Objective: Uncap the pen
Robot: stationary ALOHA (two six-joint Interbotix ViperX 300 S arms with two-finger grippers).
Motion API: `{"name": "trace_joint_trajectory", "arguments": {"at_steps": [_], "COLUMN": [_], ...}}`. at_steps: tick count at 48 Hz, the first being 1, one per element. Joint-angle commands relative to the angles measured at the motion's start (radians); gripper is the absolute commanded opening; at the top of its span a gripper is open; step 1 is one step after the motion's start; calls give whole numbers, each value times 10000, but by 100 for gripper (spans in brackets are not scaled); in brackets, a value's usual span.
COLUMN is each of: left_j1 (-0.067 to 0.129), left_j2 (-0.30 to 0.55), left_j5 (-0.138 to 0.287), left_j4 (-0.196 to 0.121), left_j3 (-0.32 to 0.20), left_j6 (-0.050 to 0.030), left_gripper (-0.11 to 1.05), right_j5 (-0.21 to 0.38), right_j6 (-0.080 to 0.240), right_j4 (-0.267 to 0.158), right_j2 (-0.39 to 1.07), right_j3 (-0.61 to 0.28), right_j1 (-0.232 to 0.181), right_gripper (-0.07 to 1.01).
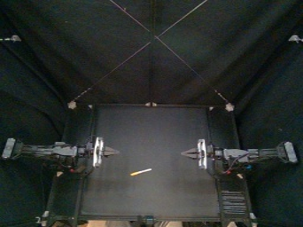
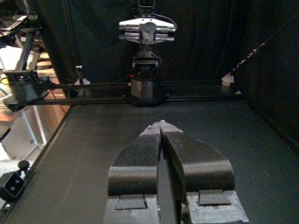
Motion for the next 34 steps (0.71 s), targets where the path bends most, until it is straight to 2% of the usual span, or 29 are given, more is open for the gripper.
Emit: {"name": "trace_joint_trajectory", "arguments": {"at_steps": [1,5,15,20,24,29,34], "left_j1": [-46,-123,-736,-1089,-1335,-1411,-1411], "left_j2": [153,307,1273,1856,2316,2792,3037], "left_j5": [-31,-46,-107,-123,-153,-153,-153], "left_j4": [-77,-184,-199,-261,-399,-552,-675], "left_j3": [31,107,61,61,46,46,46], "left_j6": [-31,-31,-31,-46,-31,-31,-31], "left_gripper": [-6,-5,-2,-2,-2,-2,-2], "right_j5": [-153,-230,-230,-230,-230,-199,-92], "right_j6": [15,31,46,31,-107,-15,46], "right_j4": [-46,-107,-230,-291,-383,-706,-905], "right_j2": [430,1135,4019,5430,6565,7747,8774], "right_j3": [-230,-506,-1733,-2424,-2961,-3574,-4142], "right_j1": [31,46,107,261,476,598,721], "right_gripper": [1,0,0,0,1,6,17]}}
